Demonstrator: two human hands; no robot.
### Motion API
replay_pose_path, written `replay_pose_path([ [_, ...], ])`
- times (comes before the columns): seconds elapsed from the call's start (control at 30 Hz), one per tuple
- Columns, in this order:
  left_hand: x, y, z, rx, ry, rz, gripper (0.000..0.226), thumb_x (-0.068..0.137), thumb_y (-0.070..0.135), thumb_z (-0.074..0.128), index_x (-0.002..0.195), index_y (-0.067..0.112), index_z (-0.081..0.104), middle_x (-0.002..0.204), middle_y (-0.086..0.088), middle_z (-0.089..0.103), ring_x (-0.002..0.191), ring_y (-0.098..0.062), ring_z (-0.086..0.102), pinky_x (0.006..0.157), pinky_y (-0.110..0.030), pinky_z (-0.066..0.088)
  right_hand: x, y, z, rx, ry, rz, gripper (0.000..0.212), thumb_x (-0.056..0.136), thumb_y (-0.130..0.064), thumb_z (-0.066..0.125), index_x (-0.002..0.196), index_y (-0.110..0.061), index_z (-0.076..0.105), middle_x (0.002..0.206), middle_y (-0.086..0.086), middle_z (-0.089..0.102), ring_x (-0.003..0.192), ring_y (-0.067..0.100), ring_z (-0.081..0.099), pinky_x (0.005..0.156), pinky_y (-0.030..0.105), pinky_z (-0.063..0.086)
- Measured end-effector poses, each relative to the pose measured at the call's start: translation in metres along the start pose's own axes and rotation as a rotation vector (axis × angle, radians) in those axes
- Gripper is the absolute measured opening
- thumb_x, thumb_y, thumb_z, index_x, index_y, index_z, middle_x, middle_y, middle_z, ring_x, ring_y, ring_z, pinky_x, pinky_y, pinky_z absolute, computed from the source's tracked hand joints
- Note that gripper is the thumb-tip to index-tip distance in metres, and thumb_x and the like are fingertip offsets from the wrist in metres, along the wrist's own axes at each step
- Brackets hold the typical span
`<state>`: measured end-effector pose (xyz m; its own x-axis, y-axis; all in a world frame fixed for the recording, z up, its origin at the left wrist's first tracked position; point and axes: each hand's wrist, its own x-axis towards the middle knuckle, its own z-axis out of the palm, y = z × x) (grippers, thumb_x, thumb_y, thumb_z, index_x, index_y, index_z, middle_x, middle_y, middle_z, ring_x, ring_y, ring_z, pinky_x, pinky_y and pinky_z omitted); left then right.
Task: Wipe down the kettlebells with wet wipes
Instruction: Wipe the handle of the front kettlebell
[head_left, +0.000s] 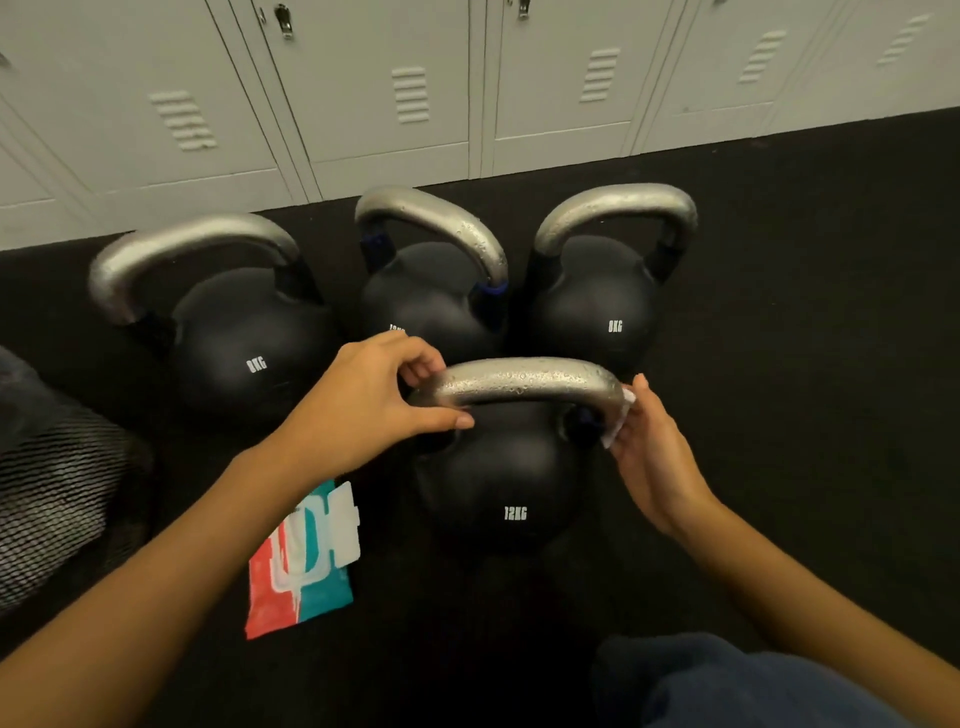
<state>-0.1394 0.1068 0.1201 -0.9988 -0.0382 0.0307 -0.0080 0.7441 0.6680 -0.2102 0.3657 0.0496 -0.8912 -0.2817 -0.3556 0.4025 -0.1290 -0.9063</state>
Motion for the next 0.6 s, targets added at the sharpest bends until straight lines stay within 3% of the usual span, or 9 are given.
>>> replay_pose_path([
  [0.13,0.002,-0.005,0.000,0.023,-0.003,0.053,0.048,0.059,0.055,0.079,0.094,0.024,0.066,0.089,0.009,0.060,0.083,-0.005,0.058,0.078,-0.026,0.051,-0.007,-0.005,0.006,0.000,0.040,-0.050,0.036,0.106,-0.024,0.036,0.105,-0.010,0.070,0.093,0.006,0.073,0.094,0.016,0.065,0.095,0.033,0.042],
  [0.27,0.003,-0.007,0.000,0.025,-0.002,0.085,0.050,0.057,0.060,0.075,0.092,0.024,0.066,0.087,0.009,0.058,0.083,-0.006,0.057,0.077,-0.034,0.052,-0.016,-0.013,0.010,-0.123,0.032,-0.153,0.037,0.101,-0.011,0.036,0.119,-0.010,0.069,0.118,0.008,0.070,0.110,0.014,0.062,0.089,0.021,0.047],
  [0.43,0.003,-0.008,-0.003,0.034,-0.031,0.089,0.056,0.057,0.064,0.072,0.095,0.024,0.067,0.089,0.010,0.059,0.084,-0.006,0.057,0.078,-0.039,0.054,-0.027,-0.011,0.015,-0.056,0.086,-0.182,0.031,0.105,-0.016,0.039,0.122,-0.015,0.065,0.120,0.001,0.069,0.117,0.010,0.061,0.096,0.021,0.049],
  [0.6,0.003,-0.007,-0.003,0.045,-0.039,0.064,0.057,0.057,0.064,0.073,0.097,0.024,0.065,0.090,0.011,0.058,0.085,-0.007,0.057,0.078,-0.041,0.054,-0.025,0.004,0.011,-0.053,0.052,-0.084,0.034,0.105,-0.028,0.038,0.116,-0.017,0.068,0.121,0.009,0.068,0.118,0.021,0.062,0.096,0.029,0.048],
])
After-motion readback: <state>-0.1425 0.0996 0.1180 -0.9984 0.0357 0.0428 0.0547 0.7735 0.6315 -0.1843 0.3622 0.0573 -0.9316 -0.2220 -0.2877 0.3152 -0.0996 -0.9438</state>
